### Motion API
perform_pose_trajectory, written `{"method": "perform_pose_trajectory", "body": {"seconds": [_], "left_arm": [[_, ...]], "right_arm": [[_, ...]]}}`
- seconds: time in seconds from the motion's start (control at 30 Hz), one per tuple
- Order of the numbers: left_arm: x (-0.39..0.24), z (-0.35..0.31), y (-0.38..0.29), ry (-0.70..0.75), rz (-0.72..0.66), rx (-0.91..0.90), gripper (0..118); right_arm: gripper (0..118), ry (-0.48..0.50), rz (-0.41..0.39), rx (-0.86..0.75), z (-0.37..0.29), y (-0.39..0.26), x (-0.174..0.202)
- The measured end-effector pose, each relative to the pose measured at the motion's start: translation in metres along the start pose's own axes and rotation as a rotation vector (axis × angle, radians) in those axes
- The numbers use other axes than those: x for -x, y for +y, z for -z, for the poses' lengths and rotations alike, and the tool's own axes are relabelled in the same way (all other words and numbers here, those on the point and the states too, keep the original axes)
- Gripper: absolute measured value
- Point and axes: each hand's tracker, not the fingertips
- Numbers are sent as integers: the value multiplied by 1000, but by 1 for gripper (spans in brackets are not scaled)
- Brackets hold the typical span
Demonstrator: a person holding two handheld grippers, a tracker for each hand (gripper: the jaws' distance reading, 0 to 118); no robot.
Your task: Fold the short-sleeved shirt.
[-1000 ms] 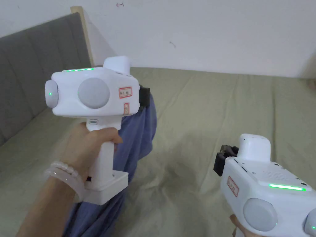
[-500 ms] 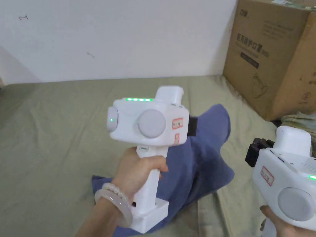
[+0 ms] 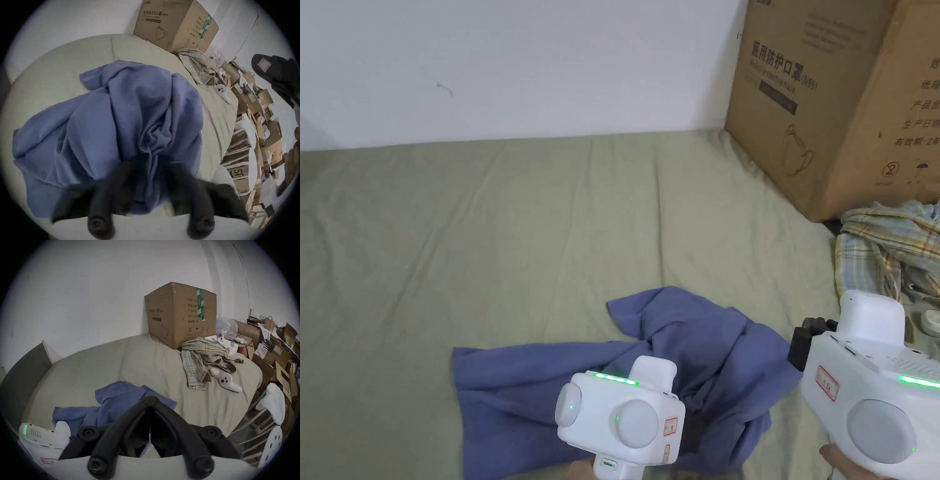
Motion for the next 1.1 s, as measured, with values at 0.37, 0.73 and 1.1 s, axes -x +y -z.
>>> {"method": "perform_pose_trajectory", "body": {"seconds": [0.37, 0.73, 1.1], "left_arm": [[72, -110, -6, 113, -143, -170, 65], [169, -120, -66, 272, -379, -111, 4], [274, -87, 23, 402, -474, -125, 96]], "right_arm": [[1, 118, -103, 40, 6, -6, 55], [1, 181, -152, 128, 33, -26, 97], [1, 189, -174, 210, 87, -26, 117]]}}
